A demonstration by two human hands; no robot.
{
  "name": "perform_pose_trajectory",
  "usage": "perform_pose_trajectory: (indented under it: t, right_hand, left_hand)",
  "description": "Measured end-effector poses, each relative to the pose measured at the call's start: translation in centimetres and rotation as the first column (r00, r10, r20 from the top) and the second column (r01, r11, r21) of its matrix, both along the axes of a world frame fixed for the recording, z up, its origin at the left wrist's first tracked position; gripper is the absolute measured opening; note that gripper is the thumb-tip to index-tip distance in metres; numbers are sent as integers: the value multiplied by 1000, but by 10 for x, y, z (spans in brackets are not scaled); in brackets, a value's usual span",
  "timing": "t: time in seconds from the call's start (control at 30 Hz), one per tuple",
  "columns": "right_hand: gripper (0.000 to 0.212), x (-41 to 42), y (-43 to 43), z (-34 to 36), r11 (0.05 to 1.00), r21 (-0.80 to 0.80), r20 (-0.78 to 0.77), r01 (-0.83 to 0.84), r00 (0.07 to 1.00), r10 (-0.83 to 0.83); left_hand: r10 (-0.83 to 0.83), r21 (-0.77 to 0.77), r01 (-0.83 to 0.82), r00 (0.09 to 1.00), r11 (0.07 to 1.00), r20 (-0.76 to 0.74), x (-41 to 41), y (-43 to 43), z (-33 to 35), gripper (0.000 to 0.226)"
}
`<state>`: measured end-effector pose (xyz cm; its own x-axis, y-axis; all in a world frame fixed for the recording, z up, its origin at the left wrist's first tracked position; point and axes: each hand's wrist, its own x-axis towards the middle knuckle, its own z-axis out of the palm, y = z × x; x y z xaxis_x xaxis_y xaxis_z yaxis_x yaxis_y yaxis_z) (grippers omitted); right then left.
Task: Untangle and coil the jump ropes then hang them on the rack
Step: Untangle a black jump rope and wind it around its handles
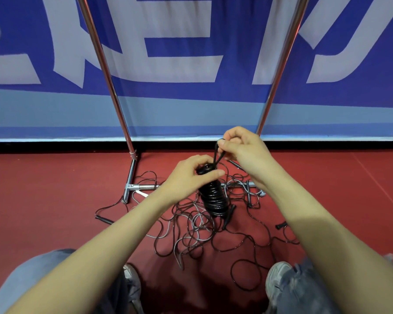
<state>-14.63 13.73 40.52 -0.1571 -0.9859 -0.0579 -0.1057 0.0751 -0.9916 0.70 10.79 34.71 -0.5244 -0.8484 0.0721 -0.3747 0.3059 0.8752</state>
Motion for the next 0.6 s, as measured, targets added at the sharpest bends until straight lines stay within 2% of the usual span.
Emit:
perform_pose_trajectory:
  t: [0.1,0.2,0.27,0.37,0.43,0.53,0.6]
  right_hand:
    - [18,3,0,1,999,-3,56,41,998,-41]
    - [18,5,0,0,998,28,98,48,994,-50]
    - [15,3,-2,1,998,48,158,52,986,-59]
    - [14,-6,-5,4,995,62,232,81,968,-94]
    - [13,-11,-7,1,991,64,205,114,971,-125]
    - [9,-13,-6,-1,991,17,186,130,974,-131]
    - [10,-13,-4,2,994,4,259,109,960,-106]
  left_hand:
    - [65,-8,-65,997,998,-30,2,-3,-5,13]
    - [88,-131,-82,995,988,43,1,-5,-11,15]
    - [84,-180,-85,996,980,-13,-2,-4,-9,9]
    - [47,-15,-50,985,999,-164,-2,-6,2,15]
    - [34,69,-23,986,997,-164,-2,-7,7,16]
    - [30,91,-15,986,996,-162,-5,-4,16,15]
    - [11,89,5,984,996,-176,-5,-3,21,12]
